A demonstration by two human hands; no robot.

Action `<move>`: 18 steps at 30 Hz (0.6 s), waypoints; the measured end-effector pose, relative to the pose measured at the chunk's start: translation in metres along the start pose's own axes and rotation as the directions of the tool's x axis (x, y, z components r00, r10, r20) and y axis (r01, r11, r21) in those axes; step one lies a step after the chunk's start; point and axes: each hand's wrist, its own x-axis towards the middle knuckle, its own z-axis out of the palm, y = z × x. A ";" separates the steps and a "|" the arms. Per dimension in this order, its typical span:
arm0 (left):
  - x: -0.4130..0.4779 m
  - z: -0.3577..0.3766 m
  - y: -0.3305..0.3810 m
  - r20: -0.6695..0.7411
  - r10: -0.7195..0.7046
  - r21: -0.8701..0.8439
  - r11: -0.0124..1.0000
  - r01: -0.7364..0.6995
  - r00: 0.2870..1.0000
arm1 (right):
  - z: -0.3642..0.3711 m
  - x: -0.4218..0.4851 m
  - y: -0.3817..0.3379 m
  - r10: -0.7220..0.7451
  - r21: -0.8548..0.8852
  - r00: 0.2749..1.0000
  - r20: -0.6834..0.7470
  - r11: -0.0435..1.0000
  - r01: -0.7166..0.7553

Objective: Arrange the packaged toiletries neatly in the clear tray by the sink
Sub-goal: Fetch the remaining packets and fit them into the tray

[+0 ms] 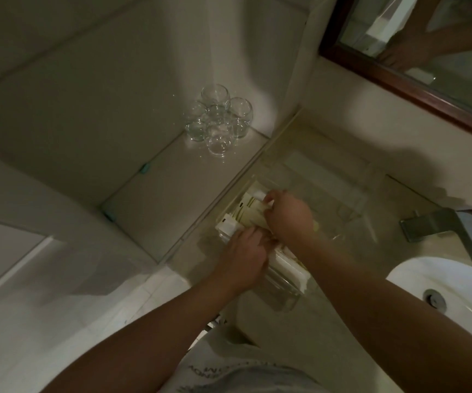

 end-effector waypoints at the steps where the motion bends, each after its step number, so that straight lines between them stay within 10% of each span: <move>1: 0.000 0.000 -0.003 -0.045 -0.071 0.006 0.997 0.071 0.996 | 0.001 0.000 0.000 -0.010 -0.006 1.000 -0.012 1.000 0.010; 7: 0.003 0.000 -0.023 0.103 -0.303 0.102 0.951 0.293 0.947 | 0.010 -0.002 -0.003 -0.104 -0.036 0.994 -0.018 0.994 0.103; 18: -0.003 0.017 -0.039 0.123 -0.244 0.146 0.963 0.225 0.962 | 0.017 -0.006 -0.004 -0.195 -0.105 0.981 -0.017 0.976 0.192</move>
